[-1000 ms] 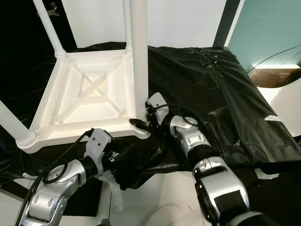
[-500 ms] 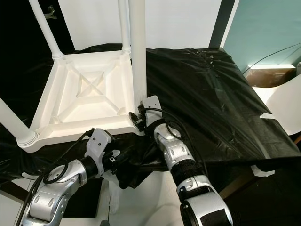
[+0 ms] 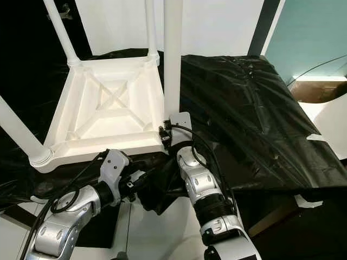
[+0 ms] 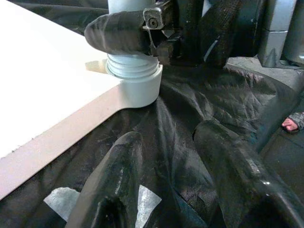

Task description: Building children table

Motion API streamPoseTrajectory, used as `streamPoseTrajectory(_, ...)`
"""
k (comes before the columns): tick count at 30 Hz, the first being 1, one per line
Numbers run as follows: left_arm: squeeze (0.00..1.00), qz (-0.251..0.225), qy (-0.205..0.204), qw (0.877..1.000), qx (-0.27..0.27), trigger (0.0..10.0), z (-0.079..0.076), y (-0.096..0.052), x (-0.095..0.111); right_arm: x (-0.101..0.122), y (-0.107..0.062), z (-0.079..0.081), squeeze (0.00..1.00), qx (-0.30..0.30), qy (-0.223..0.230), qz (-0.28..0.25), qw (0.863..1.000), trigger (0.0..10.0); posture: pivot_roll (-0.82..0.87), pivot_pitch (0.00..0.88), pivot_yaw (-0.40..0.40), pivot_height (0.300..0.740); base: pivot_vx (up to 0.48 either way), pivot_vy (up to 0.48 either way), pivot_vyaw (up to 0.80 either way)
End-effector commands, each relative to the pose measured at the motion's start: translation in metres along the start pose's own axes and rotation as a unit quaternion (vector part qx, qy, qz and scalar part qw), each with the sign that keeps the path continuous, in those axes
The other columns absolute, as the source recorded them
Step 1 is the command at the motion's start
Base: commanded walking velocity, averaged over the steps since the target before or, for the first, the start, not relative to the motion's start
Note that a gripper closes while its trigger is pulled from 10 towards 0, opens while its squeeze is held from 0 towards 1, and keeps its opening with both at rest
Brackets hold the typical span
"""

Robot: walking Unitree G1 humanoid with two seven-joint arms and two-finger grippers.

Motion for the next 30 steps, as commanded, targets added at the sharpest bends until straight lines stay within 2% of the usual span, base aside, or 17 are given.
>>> streamPoseTrajectory(1, 0.00, 0.009, 0.002, 0.999, 0.031, 10.0, 0.002, -0.001, -0.001, -0.004, -0.002, 0.002, 0.25, -0.007, 0.024, 0.003, 1.000, 10.0, 0.09, 0.019, -0.052, 0.740, 0.000, 0.000, 0.00)
streamPoseTrajectory(3, 0.00, 0.008, 0.001, 0.999, 0.031, 10.0, 0.002, 0.000, -0.001, -0.003, -0.003, 0.000, 0.25, -0.007, 0.023, 0.003, 1.000, 10.0, 0.09, 0.017, -0.052, 0.740, 0.000, 0.000, 0.00)
streamPoseTrajectory(4, 0.00, 0.008, 0.001, 0.999, 0.031, 10.0, 0.001, 0.000, -0.001, -0.001, -0.003, -0.002, 1.00, 0.005, 0.025, 0.000, 1.000, 10.0, 0.09, 0.012, -0.054, 0.740, 0.000, 0.000, 0.00)
streamPoseTrajectory(7, 0.00, 0.007, 0.001, 1.000, 0.031, 10.0, 0.001, 0.000, -0.001, 0.001, -0.004, -0.004, 1.00, 0.013, 0.026, -0.001, 1.000, 10.0, 0.09, 0.012, -0.054, 0.740, 0.000, 0.000, 0.00)
streamPoseTrajectory(11, 0.00, 0.008, 0.004, 1.000, 0.029, 10.0, 0.002, 0.000, -0.001, 0.005, -0.007, -0.012, 1.00, 0.072, 0.014, -0.006, 0.997, 10.0, 0.10, 0.000, -0.053, 0.740, 0.000, 0.000, 0.00)
streamPoseTrajectory(12, 0.00, 0.009, 0.007, 1.000, 0.028, 10.0, 0.003, 0.000, -0.001, 0.005, -0.009, -0.021, 1.00, 0.107, 0.003, -0.001, 0.994, 10.0, 0.09, 0.000, -0.051, 0.740, 0.000, 0.000, 0.00)
streamPoseTrajectory(15, 0.00, 0.009, 0.009, 1.000, 0.028, 10.0, 0.005, -0.001, -0.001, 0.005, -0.010, -0.028, 1.00, 0.126, 0.002, 0.004, 0.992, 10.0, 0.09, 0.000, -0.051, 0.740, 0.000, 0.000, 0.00)
streamPoseTrajectory(16, 0.00, 0.009, 0.010, 1.000, 0.028, 10.0, 0.006, 0.000, -0.001, 0.005, -0.009, -0.031, 0.85, 0.143, -0.004, 0.008, 0.990, 10.0, 0.09, 0.000, -0.045, 0.740, 0.000, 0.000, 0.00)
streamPoseTrajectory(17, 0.00, 0.008, 0.012, 0.999, 0.028, 10.0, 0.006, 0.000, 0.000, 0.005, -0.009, -0.033, 0.00, 0.171, -0.014, 0.017, 0.985, 10.0, 0.09, 0.000, -0.045, 0.740, 0.000, 0.000, 0.00)
streamPoseTrajectory(18, 0.00, 0.008, 0.012, 0.999, 0.028, 10.0, 0.006, 0.000, 0.000, 0.005, -0.009, -0.033, 0.00, 0.171, -0.014, 0.017, 0.985, 10.0, 0.09, 0.000, -0.045, 0.740, 0.000, 0.000, 0.00)
streamPoseTrajectory(20, 0.00, 0.006, 0.015, 0.999, 0.028, 10.0, 0.008, 0.001, 0.001, 0.005, -0.006, -0.036, 0.00, 0.227, -0.033, 0.039, 0.972, 10.0, 0.09, 0.000, -0.041, 0.740, 0.000, 0.000, 0.00)
streamPoseTrajectory(22, 0.00, 0.006, 0.016, 0.999, 0.028, 10.0, 0.008, 0.001, 0.002, 0.007, -0.003, -0.036, 0.00, 0.241, -0.039, 0.041, 0.969, 10.0, 0.09, 0.000, -0.036, 0.740, 0.000, 0.000, 0.00)
streamPoseTrajectory(23, 0.00, 0.006, 0.017, 0.999, 0.027, 10.0, 0.009, 0.001, 0.002, 0.009, 0.000, -0.034, 0.00, 0.268, -0.049, 0.049, 0.961, 10.0, 0.09, 0.000, -0.034, 0.740, 0.000, 0.000, 0.00)
streamPoseTrajectory(24, 0.00, 0.006, 0.017, 0.999, 0.027, 10.0, 0.009, 0.001, 0.002, 0.009, 0.000, -0.034, 0.00, 0.268, -0.049, 0.049, 0.961, 10.0, 0.09, 0.000, -0.034, 0.740, 0.000, 0.000, 0.00)
streamPoseTrajectory(25, 0.00, 0.006, 0.018, 0.999, 0.027, 10.0, 0.010, 0.001, 0.002, 0.009, 0.003, -0.029, 0.00, 0.300, -0.055, 0.063, 0.950, 10.0, 0.08, 0.000, -0.027, 0.740, 0.000, 0.000, 0.00)
streamPoseTrajectory(28, 0.00, 0.006, 0.019, 0.999, 0.026, 10.0, 0.011, 0.001, 0.002, 0.010, 0.005, -0.027, 0.00, 0.312, -0.057, 0.068, 0.946, 10.0, 0.08, 0.000, -0.027, 0.740, 0.000, 0.000, 0.00)
streamPoseTrajectory(30, 0.00, 0.005, 0.020, 0.999, 0.026, 10.0, 0.012, 0.002, 0.003, 0.009, 0.009, -0.020, 0.00, 0.339, -0.076, 0.082, 0.934, 10.0, 0.09, 0.000, -0.022, 0.740, 0.000, 0.000, 0.00)
Point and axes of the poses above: a point about 5 cm out from each wrist's last joint towards the gripper, its own y axis pointing out of the wrist towards the gripper, its own x axis along the axis of the wrist's last joint, z = x × y, the point moved 2 cm from there along y, pointing out of the wrist towards the gripper, and after that the axes turned 10 degrees about y, right-handed, at the moved point
